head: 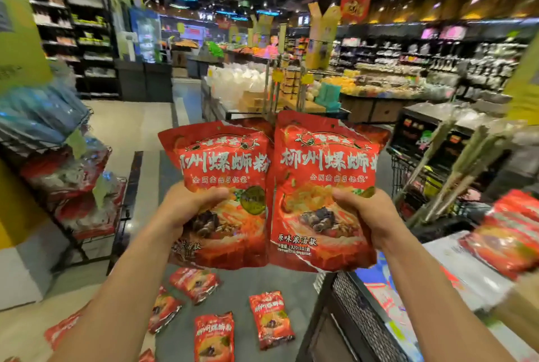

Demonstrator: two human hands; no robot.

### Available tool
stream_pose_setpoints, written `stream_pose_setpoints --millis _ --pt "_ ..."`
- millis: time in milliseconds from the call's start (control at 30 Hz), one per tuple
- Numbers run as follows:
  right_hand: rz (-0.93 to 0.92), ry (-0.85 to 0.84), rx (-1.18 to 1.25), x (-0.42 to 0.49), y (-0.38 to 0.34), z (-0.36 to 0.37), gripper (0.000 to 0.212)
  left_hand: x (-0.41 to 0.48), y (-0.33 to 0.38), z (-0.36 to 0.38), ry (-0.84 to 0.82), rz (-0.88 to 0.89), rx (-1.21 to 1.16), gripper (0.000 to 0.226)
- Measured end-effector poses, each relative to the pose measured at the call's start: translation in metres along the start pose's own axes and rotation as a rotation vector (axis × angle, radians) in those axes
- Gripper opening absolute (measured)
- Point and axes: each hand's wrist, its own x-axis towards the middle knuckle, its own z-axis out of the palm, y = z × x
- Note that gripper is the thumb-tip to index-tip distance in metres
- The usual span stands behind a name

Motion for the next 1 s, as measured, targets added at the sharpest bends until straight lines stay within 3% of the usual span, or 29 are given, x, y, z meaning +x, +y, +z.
stream_pose_setpoints --millis 100,200,300,467,567,700,800,900,1000 --pt "-0.054 0.158 0.011 -0.036 -0.022 -0.031 0.034 0.000 0.031 0.026 -0.137 0.042 -0.012 0.060" --pt "-0.086 0.347 -0.007 -0.086 -0.037 -0.071 0.028 -0.003 0.053 0.072 -0.321 0.075 0.007 0.068" --pt "-0.111 0.542 -0.028 -0.149 -0.045 -0.121 0.027 -0.020 0.072 0.136 -0.506 0.114 0.010 0.062" --pt "-0.086 0.854 -0.105 -0.269 -0.053 -0.203 0.029 -0.095 0.087 0.253 -0.824 0.164 -0.005 0.082" --pt "-0.075 1.026 -0.112 -0.358 -0.060 -0.244 0.026 -0.165 0.090 0.315 -0.975 0.174 -0.028 0.057" --pt "-0.063 1.243 -0.118 -0.495 -0.064 -0.289 0.041 -0.281 0.092 0.383 -1.204 0.231 -0.052 0.060" --pt "-0.083 1.410 -0.100 -0.607 -0.069 -0.309 0.046 -0.387 0.095 0.417 -1.335 0.241 -0.087 0.032" --pt "-0.110 1.530 -0.120 -0.720 -0.071 -0.322 0.067 -0.493 0.091 0.441 -1.512 0.175 -0.045 0.041" --pt "-0.128 1.638 -0.121 -0.833 -0.075 -0.328 0.057 -0.605 0.087 0.456 -1.656 0.157 -0.026 0.051"
